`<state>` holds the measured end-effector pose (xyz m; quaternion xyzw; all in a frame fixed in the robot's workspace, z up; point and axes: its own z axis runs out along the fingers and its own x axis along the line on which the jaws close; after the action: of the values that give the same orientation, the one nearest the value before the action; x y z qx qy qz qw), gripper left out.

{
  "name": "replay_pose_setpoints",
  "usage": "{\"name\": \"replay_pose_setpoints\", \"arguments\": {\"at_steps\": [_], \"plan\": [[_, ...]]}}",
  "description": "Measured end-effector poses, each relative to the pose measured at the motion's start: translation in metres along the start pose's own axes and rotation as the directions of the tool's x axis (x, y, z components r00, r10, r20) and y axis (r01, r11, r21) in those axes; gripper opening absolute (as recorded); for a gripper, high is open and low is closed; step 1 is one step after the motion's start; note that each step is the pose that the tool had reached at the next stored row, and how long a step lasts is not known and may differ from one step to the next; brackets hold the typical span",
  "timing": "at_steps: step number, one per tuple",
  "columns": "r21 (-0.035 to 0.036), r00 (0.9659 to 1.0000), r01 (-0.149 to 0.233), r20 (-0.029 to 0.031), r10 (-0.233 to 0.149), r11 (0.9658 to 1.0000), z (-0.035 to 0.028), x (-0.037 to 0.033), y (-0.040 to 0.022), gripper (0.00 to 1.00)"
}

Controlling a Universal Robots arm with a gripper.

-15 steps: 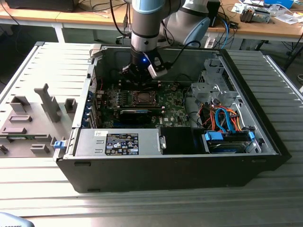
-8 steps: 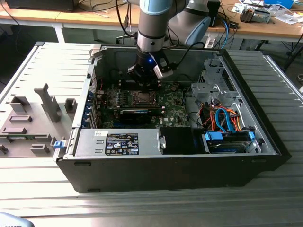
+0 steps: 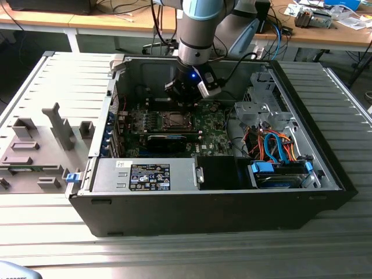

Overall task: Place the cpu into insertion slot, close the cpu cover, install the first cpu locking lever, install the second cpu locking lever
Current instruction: 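Install the first cpu locking lever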

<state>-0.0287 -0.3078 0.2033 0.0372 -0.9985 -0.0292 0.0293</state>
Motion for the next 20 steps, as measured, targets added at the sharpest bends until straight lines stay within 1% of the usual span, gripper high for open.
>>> {"name": "replay_pose_setpoints", "arguments": {"at_steps": [3, 7, 10, 11, 13, 15, 16, 17, 20], "plan": [[-0.0003, 1.0, 0.0, -0.0012, 0.0, 1.0, 0.0013, -0.0031, -0.0003, 0.11], [-0.0017, 1.0, 0.0, -0.0015, 0.0, 1.0, 0.004, -0.0032, -0.0005, 0.11], [-0.0051, 1.0, 0.0, -0.0015, 0.0, 1.0, 0.005, -0.0032, -0.0006, 0.11], [-0.0089, 1.0, 0.001, -0.001, -0.001, 1.0, 0.005, -0.0032, -0.0006, 0.11], [-0.0127, 1.0, 0.001, 0.0008, -0.001, 0.9999, 0.0029, -0.0029, -0.0003, 0.11], [-0.0169, 1.0, 0.002, 0.004, -0.002, 0.9999, -0.0011, -0.0026, 0.0003, 0.11], [-0.017, 1.0, 0.002, 0.0036, -0.002, 0.9999, -0.0037, -0.0019, 0.0002, 0.11], [-0.02, 1.0, 0.002, 0.005, -0.002, 0.9998, -0.0055, -0.0011, 0.0003, 0.11], [-0.0264, 1.0, 0.003, 0.0084, -0.003, 0.9996, -0.0072, 0.0024, 0.0006, 0.11]]}}
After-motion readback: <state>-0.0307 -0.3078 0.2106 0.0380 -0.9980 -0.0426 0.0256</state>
